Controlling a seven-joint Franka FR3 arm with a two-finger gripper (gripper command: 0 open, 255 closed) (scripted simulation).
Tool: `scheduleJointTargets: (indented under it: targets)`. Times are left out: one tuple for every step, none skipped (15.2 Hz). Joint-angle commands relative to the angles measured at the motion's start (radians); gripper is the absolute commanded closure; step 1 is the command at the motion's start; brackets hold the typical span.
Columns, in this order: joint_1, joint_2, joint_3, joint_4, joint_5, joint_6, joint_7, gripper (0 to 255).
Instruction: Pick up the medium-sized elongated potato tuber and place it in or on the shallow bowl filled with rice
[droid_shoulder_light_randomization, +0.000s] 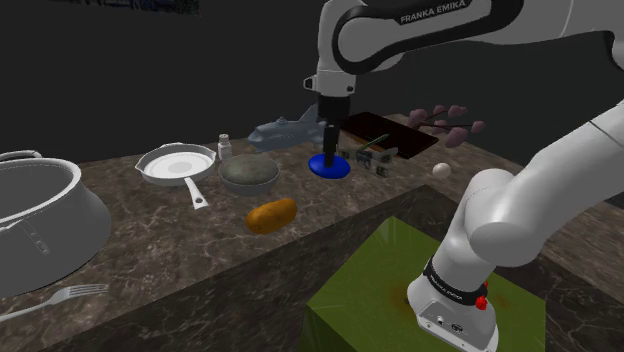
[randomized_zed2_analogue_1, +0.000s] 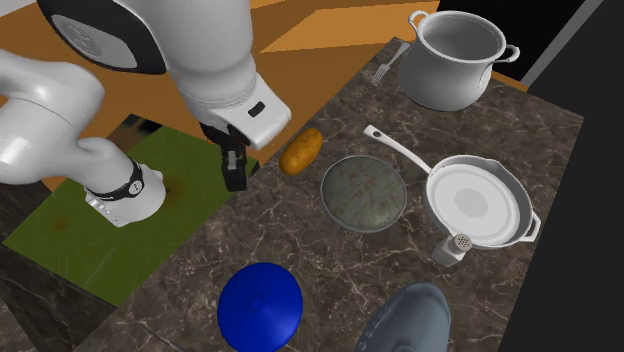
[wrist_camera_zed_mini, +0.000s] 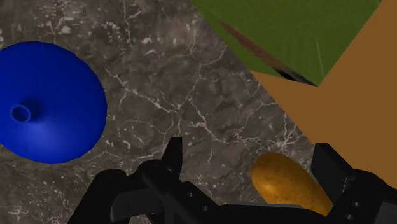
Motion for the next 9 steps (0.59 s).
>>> scheduleJointTargets:
  targets:
    - [0.035, 0.054, 0.007, 0.003, -0.005, 0.060, -0.085, 0]
    - [0.051, 0.081, 0.012, 0.005, -0.006, 0.089, -0.123, 0]
    - [0.067, 0.107, 0.018, 0.007, -0.008, 0.117, -0.161, 0]
    - [0.084, 0.132, 0.024, 0.009, -0.010, 0.144, -0.199, 0]
    - [0.099, 0.157, 0.031, 0.011, -0.012, 0.172, -0.236, 0]
    - [0.114, 0.181, 0.038, 0.013, -0.014, 0.199, -0.273, 0]
    - [0.130, 0.205, 0.045, 0.014, -0.017, 0.226, -0.309, 0]
    - [0.144, 0.228, 0.053, 0.016, -0.019, 0.252, -0.345, 0]
    - [0.159, 0.250, 0.062, 0.016, -0.022, 0.279, -0.380, 0]
